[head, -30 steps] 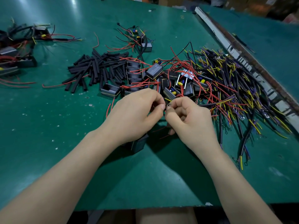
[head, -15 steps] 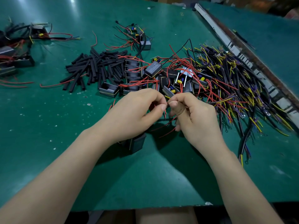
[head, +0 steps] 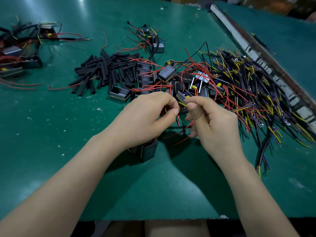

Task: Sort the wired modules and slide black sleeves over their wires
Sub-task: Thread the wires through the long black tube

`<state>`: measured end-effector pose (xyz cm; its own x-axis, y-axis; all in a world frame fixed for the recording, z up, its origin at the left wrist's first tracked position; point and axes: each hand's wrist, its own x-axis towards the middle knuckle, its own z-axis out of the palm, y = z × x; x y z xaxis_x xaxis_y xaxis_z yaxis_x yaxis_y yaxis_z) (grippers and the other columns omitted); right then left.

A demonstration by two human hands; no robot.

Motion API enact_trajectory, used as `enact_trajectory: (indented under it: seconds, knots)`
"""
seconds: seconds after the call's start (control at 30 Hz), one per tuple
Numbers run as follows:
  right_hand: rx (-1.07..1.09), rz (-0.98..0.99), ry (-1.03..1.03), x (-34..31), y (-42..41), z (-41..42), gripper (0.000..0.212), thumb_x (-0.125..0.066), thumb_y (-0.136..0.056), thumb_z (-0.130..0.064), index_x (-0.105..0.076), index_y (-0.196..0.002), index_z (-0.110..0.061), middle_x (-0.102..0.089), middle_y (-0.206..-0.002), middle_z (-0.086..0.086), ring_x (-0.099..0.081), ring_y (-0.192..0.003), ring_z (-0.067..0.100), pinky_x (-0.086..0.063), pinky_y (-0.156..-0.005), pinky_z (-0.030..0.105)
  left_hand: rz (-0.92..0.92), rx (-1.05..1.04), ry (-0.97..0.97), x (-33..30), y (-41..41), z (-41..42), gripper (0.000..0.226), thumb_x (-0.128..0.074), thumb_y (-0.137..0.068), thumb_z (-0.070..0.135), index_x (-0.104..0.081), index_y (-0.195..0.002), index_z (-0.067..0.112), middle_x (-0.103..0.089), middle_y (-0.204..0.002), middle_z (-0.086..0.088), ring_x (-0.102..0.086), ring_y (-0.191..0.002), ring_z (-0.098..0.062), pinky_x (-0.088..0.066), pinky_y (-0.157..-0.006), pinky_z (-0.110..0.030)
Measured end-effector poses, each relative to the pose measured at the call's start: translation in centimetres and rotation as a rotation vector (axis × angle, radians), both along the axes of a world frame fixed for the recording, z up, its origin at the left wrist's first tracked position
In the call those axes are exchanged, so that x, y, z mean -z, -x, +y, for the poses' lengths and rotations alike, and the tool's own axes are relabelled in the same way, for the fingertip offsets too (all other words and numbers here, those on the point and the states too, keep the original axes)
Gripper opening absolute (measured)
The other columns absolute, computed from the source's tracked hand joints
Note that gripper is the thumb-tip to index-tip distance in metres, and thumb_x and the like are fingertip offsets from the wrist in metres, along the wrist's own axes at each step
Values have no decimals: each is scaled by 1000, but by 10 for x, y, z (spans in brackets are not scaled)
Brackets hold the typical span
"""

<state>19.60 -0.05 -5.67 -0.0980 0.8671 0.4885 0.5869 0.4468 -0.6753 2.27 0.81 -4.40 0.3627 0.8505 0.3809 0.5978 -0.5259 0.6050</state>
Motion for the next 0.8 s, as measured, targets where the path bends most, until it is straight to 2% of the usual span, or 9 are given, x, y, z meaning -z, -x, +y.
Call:
enact_trajectory:
  seconds: [0.07, 0.23, 0.37, 0.43, 0.6, 0.73, 0.8]
  knots:
    - [-29, 28, -12, -1, -5, 2, 18, -52, -98, -22, -68, -105, -17, -62, -73, -10, -59, -48, 12, -41, -52, 9, -15, 0, -24, 0, 1, 1, 21, -49, -87, 28, -63, -93, 13, -57, -84, 8, -53, -79, -12, -44, -77, -33]
    - [-118, -118, -104, 0, -9, 5, 19, -54, -95, -18, -69, -103, -8, -59, -85, -13, -52, -65, -11, -44, -68, 11, -7, 13, -24, 0, 1, 1, 19, -50, -87, 26, -63, -92, 12, -56, -83, 10, -51, -78, -9, -42, -76, -29]
    - [-98, -179, -156, 2, -9, 6, 15, -57, -94, -12, -68, -98, -4, -57, -86, -11, -47, -72, -2, -35, -72, 4, 4, 8, -18, 1, 1, 1, 20, -50, -87, 28, -63, -92, 14, -56, -83, 12, -52, -78, -9, -43, -76, -29]
    - [-94, -196, -158, 3, -9, 6, 15, -56, -94, -12, -68, -99, -4, -57, -87, -10, -47, -75, -2, -36, -73, 5, 7, 3, -11, 2, 1, 1, 19, -50, -87, 29, -63, -92, 16, -55, -82, 12, -52, -78, -9, -44, -76, -30]
    - [-145, -182, -144, 1, -13, 6, 15, -55, -94, -11, -68, -100, -6, -52, -83, -18, -52, -68, -5, -41, -67, 12, 11, 10, -14, 4, 1, 2, 7, -58, -91, 20, -63, -90, 15, -50, -77, 22, -48, -74, -4, -41, -73, -26]
    - [-177, -199, -139, 1, -17, 6, 13, -57, -94, -10, -68, -100, -6, -51, -82, -20, -55, -60, 2, -43, -64, 13, 17, 7, -15, 4, 0, 2, 15, -54, -89, 26, -63, -91, 16, -53, -78, 15, -48, -74, -5, -40, -73, -25]
    - [-182, -205, -139, 0, -19, 6, 14, -58, -94, -9, -69, -101, -6, -55, -82, -15, -56, -60, 1, -43, -65, 12, 0, 18, -5, 4, 1, 2, 9, -57, -90, 22, -63, -90, 15, -54, -78, 15, -49, -74, -4, -41, -74, -25]
